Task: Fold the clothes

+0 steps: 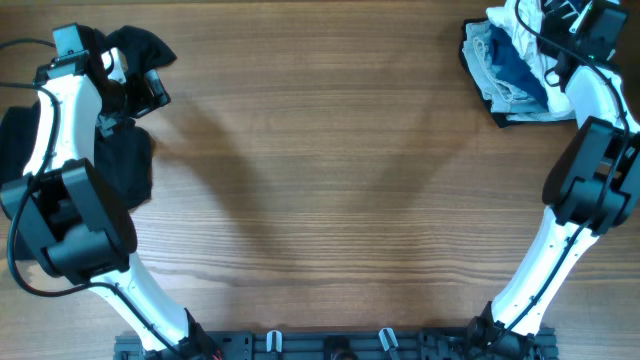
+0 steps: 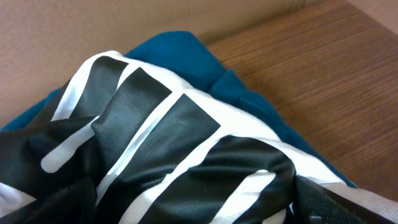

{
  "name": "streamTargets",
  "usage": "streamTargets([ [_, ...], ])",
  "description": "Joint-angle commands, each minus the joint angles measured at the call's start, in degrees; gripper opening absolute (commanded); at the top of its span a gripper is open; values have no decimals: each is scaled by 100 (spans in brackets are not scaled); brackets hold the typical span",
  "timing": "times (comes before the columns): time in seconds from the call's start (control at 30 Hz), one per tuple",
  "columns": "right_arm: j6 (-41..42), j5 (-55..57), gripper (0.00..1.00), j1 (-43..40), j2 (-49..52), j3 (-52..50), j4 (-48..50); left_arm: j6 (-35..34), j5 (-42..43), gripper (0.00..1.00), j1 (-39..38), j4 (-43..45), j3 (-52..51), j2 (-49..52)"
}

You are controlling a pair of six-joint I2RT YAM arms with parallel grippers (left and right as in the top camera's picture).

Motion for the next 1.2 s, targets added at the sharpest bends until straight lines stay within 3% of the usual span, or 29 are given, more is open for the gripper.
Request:
streamTargets([
  [0.0,-11,-538,100,127,-153,-457,-494,-96,72,100,-24,-17,55,72],
  [0.27,-138,-579,100,133,-2802,-457,-872,-96,70,100,-24,-17,55,72],
  [0.5,-133,-1475,100,133,-4809,-457,-1633,-96,72,100,-24,-17,55,72],
  [0.77,-140,-1532,100,133,-5582,-457,-2020,-96,70,100,-24,-17,55,72],
  [1.17,-140,-1530,100,133,-5366,-474,-2046,-96,72,100,-20,-17,55,72],
])
